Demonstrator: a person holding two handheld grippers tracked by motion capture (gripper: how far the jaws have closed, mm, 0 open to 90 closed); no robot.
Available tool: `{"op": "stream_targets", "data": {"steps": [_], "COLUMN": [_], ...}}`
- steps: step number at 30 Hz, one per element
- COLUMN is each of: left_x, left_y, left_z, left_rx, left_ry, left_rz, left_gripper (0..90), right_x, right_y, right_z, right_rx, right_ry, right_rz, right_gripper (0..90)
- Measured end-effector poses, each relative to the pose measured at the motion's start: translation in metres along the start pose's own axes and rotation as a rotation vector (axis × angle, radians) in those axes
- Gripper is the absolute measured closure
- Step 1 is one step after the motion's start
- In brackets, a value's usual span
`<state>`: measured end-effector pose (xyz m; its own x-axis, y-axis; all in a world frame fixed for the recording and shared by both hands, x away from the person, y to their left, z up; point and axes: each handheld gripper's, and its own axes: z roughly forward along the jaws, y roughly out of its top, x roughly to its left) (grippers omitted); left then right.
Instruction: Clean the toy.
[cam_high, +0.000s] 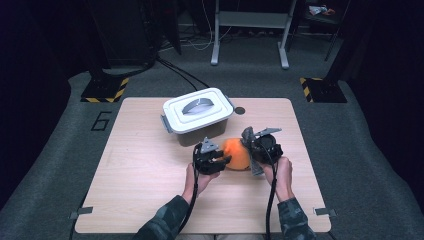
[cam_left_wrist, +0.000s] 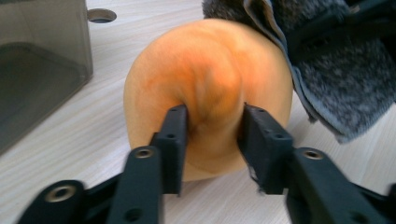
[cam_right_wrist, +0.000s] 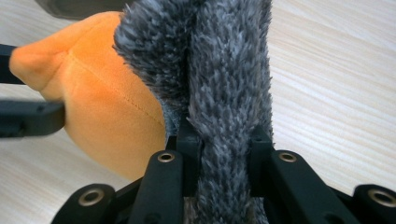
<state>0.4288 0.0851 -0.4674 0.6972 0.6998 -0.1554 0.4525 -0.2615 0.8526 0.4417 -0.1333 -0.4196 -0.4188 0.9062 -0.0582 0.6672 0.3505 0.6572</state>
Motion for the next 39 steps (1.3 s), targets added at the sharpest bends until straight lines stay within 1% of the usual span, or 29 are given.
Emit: {"op": "stream_targets", "data": {"steps": [1,2,3,4,5,7,8,10,12,14,15,16,17,18,19,21,22,23,24,25,26,27,29,30,31,32,34,36,39], "left_x": [0.000,-0.001,-0.001,-0.003,-0.003,-0.006,-0.007,-0.008,-0.007,-0.007,-0.007,-0.007,-0.008,-0.008,-0.007,-0.008,-0.008,-0.008,-0.010,-0.014,-0.014,-0.016,-0.016,-0.016,-0.016,-0.014,-0.011,-0.009,-0.007], "left_y": [0.000,0.000,0.000,0.001,0.001,0.002,0.003,0.002,0.002,0.002,0.003,0.003,0.004,0.006,0.009,0.014,0.014,0.015,0.017,0.018,0.018,0.018,0.016,0.015,0.015,0.012,0.011,0.009,0.008], "left_z": [0.000,0.001,0.001,0.004,0.004,0.007,0.009,0.012,0.013,0.014,0.013,0.013,0.012,0.012,0.010,0.009,0.009,0.008,0.007,0.006,0.006,0.006,0.008,0.008,0.008,0.010,0.010,0.010,0.011], "left_rx": [0.011,0.016,0.015,0.018,0.018,0.017,0.018,0.008,0.006,-0.001,-0.005,-0.005,-0.011,-0.018,-0.018,-0.020,-0.020,-0.024,-0.020,-0.023,-0.023,-0.017,-0.013,-0.009,-0.009,-0.007,-0.005,-0.004,-0.009], "left_ry": [0.011,0.021,0.024,0.052,0.052,0.064,0.069,0.069,0.067,0.069,0.058,0.058,0.059,0.059,0.040,0.022,0.022,0.009,-0.003,-0.007,-0.007,-0.020,-0.020,-0.019,-0.019,-0.016,-0.016,-0.014,-0.015], "left_rz": [0.019,0.035,0.046,0.088,0.088,0.138,0.164,0.177,0.164,0.154,0.127,0.127,0.121,0.108,0.075,0.038,0.038,0.009,0.009,0.018,0.018,0.016,0.008,0.005,0.005,-0.009,-0.013,-0.017,-0.033], "left_gripper": [55.0,49.3,49.3,46.5,44.7,44.4,46.0,57.6,69.5,76.7,78.6,79.6,80.6,80.6,81.1,81.2,81.2,81.2,81.1,81.1,81.0,81.0,81.0,81.0,80.9,80.8,80.6,80.4,80.3], "right_x": [0.000,-0.002,-0.002,-0.003,-0.003,-0.003,-0.003,-0.004,-0.006,-0.007,-0.009,-0.009,-0.010,-0.010,-0.009,-0.006,-0.006,-0.003,0.000,0.008,0.008,0.015,0.021,0.025,0.025,0.027,0.028,0.027,0.026], "right_y": [0.000,0.002,0.002,0.002,0.002,0.003,0.003,0.003,0.002,0.001,0.001,0.001,0.001,0.001,0.003,0.005,0.005,0.006,0.008,0.011,0.011,0.014,0.015,0.015,0.015,0.014,0.013,0.013,0.013], "right_z": [0.000,0.002,0.002,0.003,0.003,0.004,0.004,0.005,0.005,0.004,0.002,0.002,-0.004,-0.004,-0.013,-0.023,-0.023,-0.027,-0.031,-0.035,-0.035,-0.035,-0.030,-0.023,-0.023,-0.016,-0.011,-0.009,-0.007], "right_rx": [0.000,-0.003,-0.003,-0.003,-0.003,-0.004,-0.003,-0.002,-0.004,-0.008,-0.015,-0.015,-0.027,-0.027,-0.042,-0.059,-0.059,-0.071,-0.082,-0.088,-0.088,-0.089,-0.074,-0.063,-0.063,-0.053,-0.050,-0.051,-0.050], "right_ry": [0.000,-0.001,-0.001,0.001,0.001,0.001,-0.002,-0.001,0.001,0.006,0.002,0.002,-0.005,-0.005,-0.003,-0.004,-0.004,0.000,0.011,0.022,0.022,0.038,0.039,0.027,0.027,0.019,0.015,0.019,0.004], "right_rz": [0.000,-0.004,-0.004,0.000,0.000,-0.006,-0.007,-0.003,0.006,0.012,0.024,0.024,0.030,0.030,0.041,0.034,0.034,0.026,0.014,-0.014,-0.014,-0.035,-0.050,-0.064,-0.064,-0.066,-0.067,-0.065,-0.066], "right_gripper": [73.9,73.9,73.9,73.9,73.9,73.9,73.9,73.9,73.9,73.9,74.0,74.0,74.0,74.0,74.0,74.0,74.0,74.0,74.0,74.0,74.0,73.9,73.8,73.9,73.9,73.9,74.0,74.0,74.0]}}
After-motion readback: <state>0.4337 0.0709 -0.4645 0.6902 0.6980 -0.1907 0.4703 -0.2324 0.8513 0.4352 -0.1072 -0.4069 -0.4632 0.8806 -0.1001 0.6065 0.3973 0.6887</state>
